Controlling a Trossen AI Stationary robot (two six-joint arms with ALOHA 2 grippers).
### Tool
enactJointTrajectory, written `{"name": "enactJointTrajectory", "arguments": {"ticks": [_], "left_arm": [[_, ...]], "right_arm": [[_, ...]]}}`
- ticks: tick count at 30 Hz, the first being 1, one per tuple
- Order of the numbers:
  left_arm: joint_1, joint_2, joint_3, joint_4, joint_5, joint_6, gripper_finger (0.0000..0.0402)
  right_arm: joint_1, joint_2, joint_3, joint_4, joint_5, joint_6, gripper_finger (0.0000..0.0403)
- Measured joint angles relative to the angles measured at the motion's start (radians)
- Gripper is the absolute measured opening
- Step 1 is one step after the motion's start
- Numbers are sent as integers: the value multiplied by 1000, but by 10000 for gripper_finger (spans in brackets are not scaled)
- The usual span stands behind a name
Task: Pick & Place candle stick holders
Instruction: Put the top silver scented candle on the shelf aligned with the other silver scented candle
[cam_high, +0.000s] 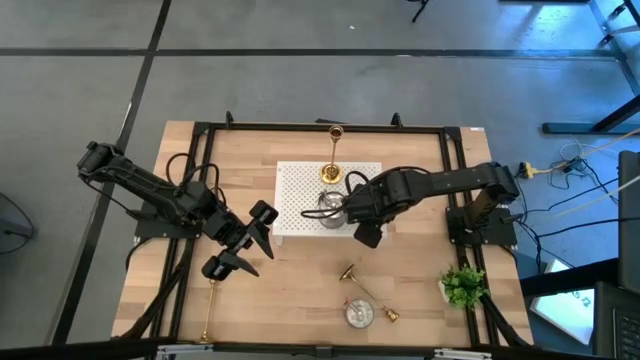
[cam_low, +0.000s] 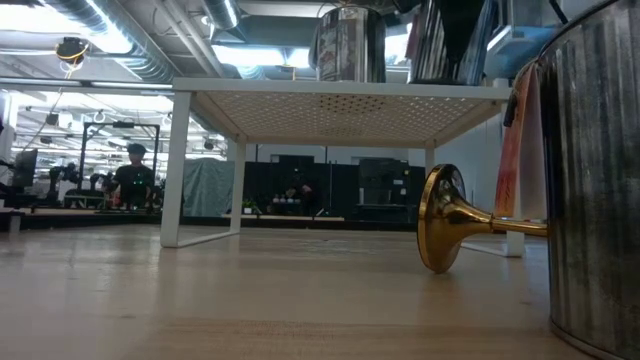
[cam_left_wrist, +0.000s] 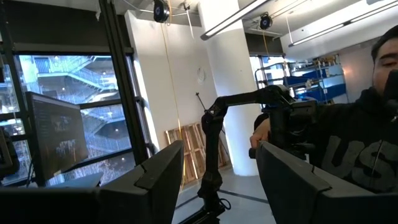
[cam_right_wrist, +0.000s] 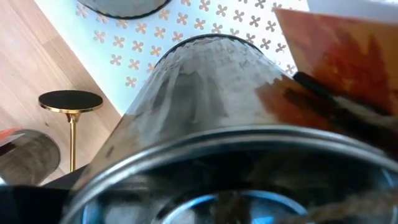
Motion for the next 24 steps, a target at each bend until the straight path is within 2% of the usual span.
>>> {"name": "enactJointTrajectory", "arguments": {"ticks": [7, 13, 24], "left_arm": [[0, 0, 0, 0, 0, 0, 198], [0, 0, 0, 0, 0, 0, 198], [0, 0, 0, 0, 0, 0, 198]], "right_arm": [[0, 2, 0, 6, 9, -10, 345], [0, 2, 0, 22, 11, -14, 364], [0, 2, 0, 24, 18, -14, 362]]}}
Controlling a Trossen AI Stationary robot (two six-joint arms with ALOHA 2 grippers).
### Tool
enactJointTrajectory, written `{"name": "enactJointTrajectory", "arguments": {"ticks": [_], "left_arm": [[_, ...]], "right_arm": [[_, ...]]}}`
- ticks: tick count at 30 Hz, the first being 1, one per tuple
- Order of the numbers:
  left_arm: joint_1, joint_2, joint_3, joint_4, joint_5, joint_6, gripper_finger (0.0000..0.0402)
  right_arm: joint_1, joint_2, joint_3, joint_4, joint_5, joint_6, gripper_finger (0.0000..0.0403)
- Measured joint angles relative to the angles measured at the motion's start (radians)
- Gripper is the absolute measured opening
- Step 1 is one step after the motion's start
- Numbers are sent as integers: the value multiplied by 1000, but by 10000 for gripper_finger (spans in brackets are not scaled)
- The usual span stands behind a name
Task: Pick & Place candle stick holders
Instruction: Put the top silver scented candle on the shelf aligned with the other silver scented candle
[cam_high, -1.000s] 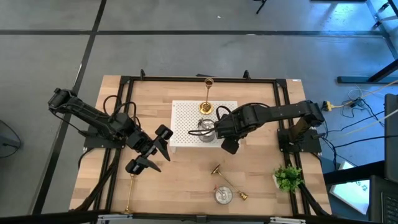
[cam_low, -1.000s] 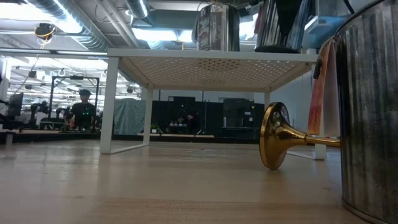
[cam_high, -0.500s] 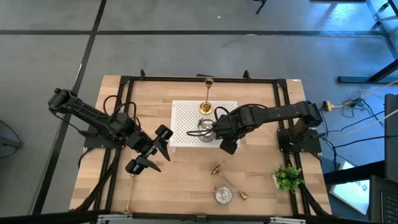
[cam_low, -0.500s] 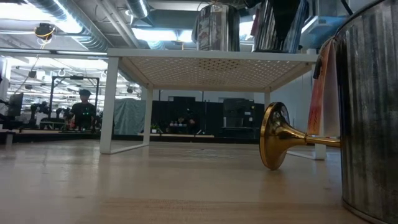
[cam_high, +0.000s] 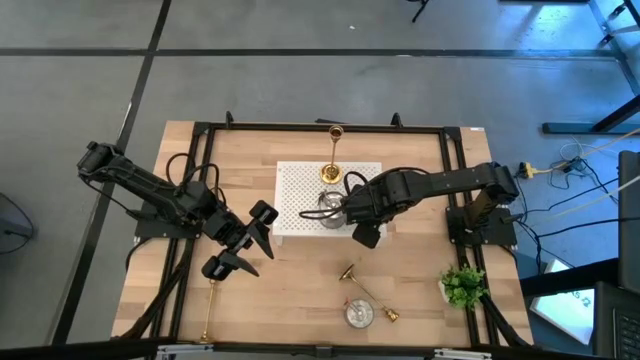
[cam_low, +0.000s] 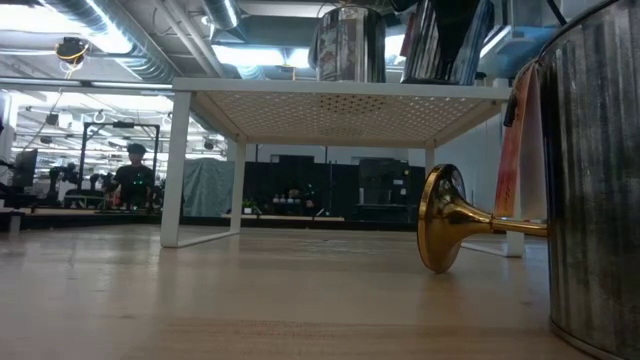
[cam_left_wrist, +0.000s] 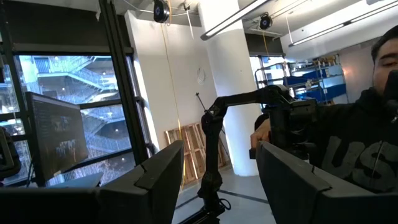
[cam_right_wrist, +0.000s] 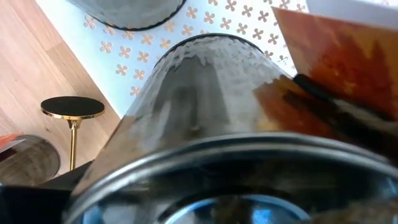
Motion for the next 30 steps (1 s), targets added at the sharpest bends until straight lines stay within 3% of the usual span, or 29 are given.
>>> {"name": "enactJointTrajectory", "arguments": {"ticks": [12, 30], "left_arm": [[0, 0, 0, 0, 0, 0, 198], [0, 0, 0, 0, 0, 0, 198]], "right_arm": [[1, 0, 0, 0, -63, -23, 364], [0, 0, 0, 0, -63, -71, 365]]}}
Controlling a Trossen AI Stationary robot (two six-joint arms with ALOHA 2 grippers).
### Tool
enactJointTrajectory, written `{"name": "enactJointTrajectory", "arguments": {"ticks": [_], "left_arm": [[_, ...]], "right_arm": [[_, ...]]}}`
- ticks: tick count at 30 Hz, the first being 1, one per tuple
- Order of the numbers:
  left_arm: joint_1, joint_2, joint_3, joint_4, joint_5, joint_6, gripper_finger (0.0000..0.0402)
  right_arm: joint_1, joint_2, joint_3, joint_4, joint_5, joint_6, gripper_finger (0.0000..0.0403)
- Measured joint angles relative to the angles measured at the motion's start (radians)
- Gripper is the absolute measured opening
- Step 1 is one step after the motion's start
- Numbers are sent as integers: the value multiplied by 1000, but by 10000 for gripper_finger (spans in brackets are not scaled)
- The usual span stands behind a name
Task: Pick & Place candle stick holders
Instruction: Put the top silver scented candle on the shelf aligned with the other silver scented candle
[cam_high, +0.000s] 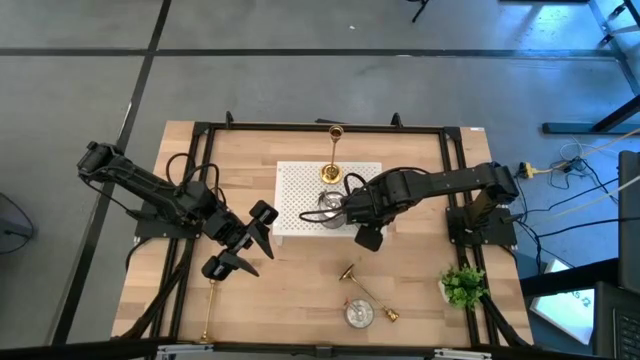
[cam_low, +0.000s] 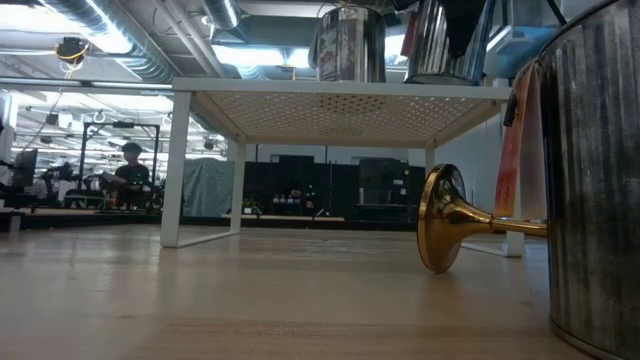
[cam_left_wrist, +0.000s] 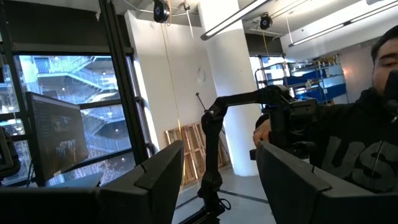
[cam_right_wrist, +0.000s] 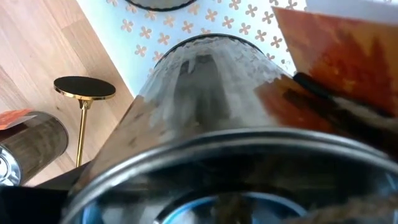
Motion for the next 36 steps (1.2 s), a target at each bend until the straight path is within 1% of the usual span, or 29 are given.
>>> {"name": "enactJointTrajectory", "arguments": {"ticks": [8, 15, 32, 36], "left_arm": [[0, 0, 0, 0, 0, 0, 198], [0, 0, 0, 0, 0, 0, 198], [0, 0, 0, 0, 0, 0, 198], [0, 0, 0, 0, 0, 0, 198]], "right_arm": [[0, 0, 0, 6, 12, -3, 376], [3, -1, 1, 37, 11, -59, 377], [3, -1, 1, 29, 11, -55, 377], [3, -1, 1, 29, 38, -55, 377]]}}
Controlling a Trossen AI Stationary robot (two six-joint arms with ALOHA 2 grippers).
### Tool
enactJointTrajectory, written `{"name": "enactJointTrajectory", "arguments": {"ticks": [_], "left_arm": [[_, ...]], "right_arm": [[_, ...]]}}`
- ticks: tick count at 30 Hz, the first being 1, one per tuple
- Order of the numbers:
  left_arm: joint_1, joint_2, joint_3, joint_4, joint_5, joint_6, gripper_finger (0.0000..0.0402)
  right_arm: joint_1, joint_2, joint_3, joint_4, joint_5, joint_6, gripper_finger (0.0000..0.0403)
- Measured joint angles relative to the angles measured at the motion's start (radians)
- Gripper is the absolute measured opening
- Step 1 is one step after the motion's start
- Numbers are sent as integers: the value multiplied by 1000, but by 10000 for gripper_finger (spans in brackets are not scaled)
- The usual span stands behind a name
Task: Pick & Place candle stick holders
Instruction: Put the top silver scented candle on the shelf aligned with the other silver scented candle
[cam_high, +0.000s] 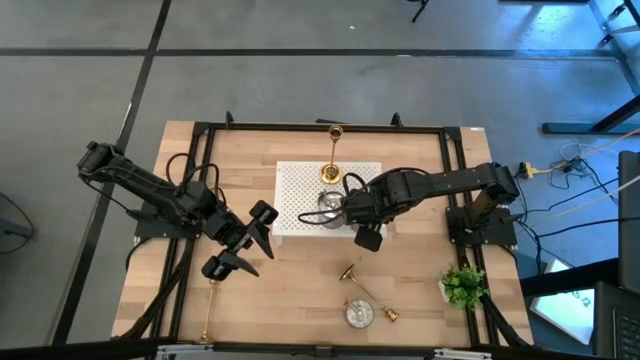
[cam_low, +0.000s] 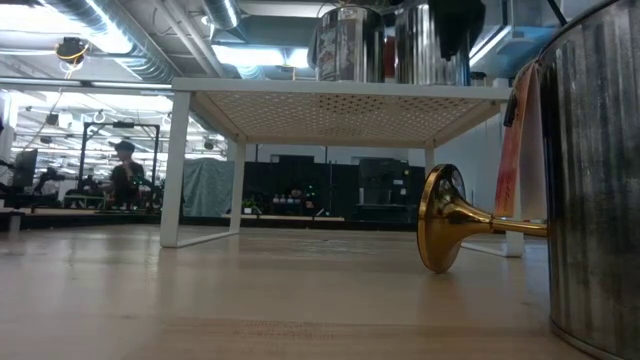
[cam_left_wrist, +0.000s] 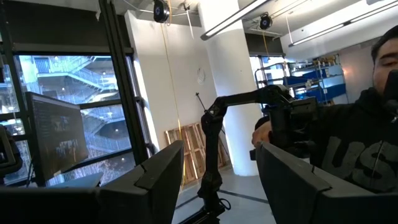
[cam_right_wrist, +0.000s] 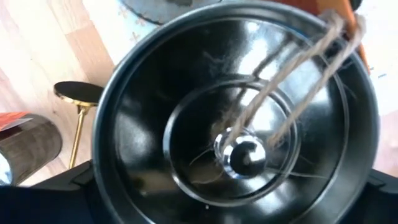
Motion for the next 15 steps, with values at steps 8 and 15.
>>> {"name": "enactJointTrajectory", "arguments": {"ticks": [8, 15], "left_arm": [[0, 0, 0, 0, 0, 0, 198], [0, 0, 0, 0, 0, 0, 198]], "right_arm": [[0, 0, 0, -3, 23, -3, 377], [0, 0, 0, -4, 22, -5, 377]]}}
